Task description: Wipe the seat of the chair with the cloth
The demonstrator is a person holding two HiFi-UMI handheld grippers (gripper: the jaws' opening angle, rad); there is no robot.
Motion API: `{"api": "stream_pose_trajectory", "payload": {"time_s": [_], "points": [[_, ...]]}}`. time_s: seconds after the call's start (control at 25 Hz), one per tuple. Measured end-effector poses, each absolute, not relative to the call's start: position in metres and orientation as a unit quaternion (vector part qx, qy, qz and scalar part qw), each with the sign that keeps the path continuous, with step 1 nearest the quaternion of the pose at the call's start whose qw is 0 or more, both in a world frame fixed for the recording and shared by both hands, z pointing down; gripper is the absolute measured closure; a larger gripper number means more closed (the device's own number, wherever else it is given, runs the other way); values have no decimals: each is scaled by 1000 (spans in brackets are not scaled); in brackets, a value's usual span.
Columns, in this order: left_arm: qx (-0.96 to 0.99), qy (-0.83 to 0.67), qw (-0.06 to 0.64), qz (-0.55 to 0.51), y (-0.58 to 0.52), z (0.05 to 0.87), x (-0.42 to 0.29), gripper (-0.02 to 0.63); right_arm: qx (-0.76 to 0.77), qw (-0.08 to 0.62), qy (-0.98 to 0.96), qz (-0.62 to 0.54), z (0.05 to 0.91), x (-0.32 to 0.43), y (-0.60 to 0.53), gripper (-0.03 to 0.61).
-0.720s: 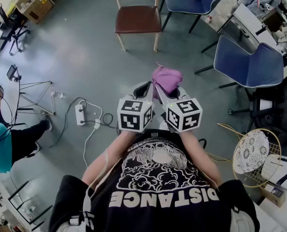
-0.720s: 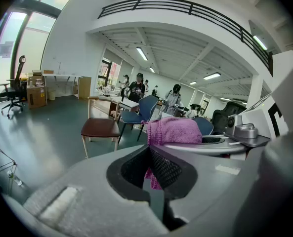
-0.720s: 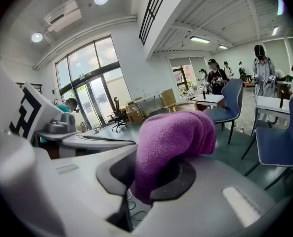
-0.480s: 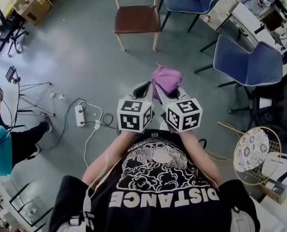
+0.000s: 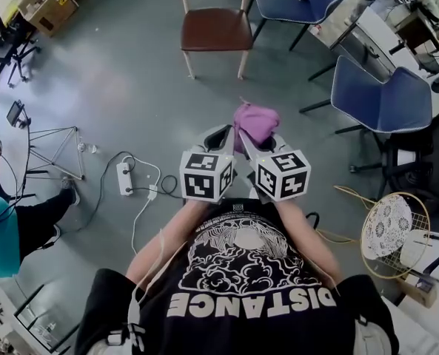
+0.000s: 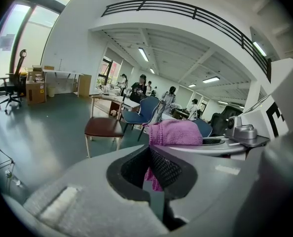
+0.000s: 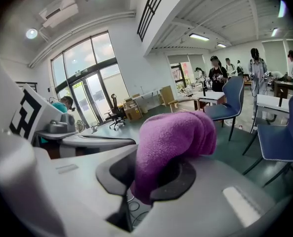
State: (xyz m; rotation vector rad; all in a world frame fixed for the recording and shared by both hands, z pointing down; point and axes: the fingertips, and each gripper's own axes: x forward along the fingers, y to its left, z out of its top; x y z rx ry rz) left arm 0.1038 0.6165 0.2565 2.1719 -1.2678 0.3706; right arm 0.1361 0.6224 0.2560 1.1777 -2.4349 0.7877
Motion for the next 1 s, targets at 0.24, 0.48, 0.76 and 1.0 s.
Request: {"api": "stream_pose_trajectory", "payload": {"time_s": [0.24, 0.48, 0.76, 1.0], "points": [[809, -485, 303, 134, 612, 256, 68, 614, 396, 168, -856, 287, 258, 100, 620, 515], [796, -503, 311, 130, 601, 263, 40, 614, 380, 173, -862, 288, 262, 75, 605, 515], [778, -526, 316, 135, 569, 274, 22, 614, 349, 173, -871, 298, 275, 56, 572, 515], [766, -538, 319, 145, 515, 280, 26, 614, 335, 170, -874, 308, 277, 62, 516, 514]]}}
